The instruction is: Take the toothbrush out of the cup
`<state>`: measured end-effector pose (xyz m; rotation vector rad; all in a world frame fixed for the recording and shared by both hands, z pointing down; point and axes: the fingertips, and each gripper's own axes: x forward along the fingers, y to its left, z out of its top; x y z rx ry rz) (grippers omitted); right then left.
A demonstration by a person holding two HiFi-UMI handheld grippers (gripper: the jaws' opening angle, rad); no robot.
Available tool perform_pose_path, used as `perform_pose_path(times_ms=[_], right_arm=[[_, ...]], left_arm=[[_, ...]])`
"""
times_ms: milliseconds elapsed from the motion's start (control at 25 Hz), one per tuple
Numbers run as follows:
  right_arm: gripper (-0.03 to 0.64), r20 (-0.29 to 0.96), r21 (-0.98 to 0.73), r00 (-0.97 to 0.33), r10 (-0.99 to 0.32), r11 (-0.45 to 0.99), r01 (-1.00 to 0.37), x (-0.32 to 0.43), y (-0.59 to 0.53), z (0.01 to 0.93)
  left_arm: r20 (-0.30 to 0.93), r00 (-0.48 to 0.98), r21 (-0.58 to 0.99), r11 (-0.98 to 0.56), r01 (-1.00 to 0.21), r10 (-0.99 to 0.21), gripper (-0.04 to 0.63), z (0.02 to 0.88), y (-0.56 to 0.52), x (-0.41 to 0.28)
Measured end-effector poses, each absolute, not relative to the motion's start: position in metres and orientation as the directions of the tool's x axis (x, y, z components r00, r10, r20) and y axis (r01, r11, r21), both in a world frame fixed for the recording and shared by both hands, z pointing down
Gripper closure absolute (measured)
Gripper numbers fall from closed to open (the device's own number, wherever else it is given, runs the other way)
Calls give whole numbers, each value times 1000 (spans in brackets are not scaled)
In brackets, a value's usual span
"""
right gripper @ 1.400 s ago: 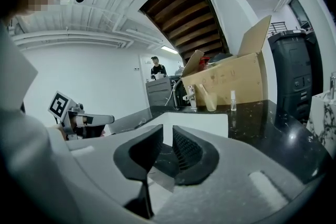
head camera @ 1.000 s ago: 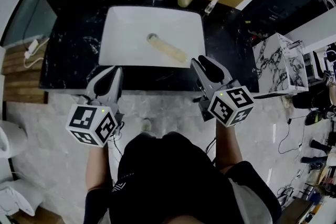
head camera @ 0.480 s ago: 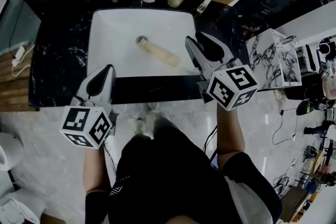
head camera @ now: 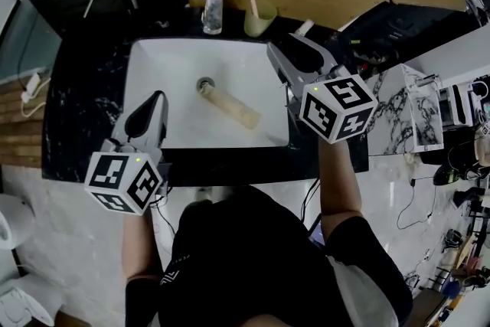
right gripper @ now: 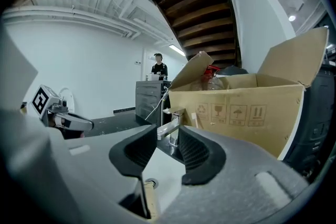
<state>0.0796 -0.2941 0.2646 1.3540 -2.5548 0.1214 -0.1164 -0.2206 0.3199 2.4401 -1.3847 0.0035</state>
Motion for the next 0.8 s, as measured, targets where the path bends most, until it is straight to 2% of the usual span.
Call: perform_pose_path(times_ms=[320,800], right_arm=[[485,293,49,-561,-774,598,-800,87,-354,272],[485,359,79,-543,-759,604,-793,85,-431,303]], left_arm=[[182,529,280,-472,-836,-829,589,317,-268,-90],[218,491,293,-424,-857,-843,589,328,-318,-94]])
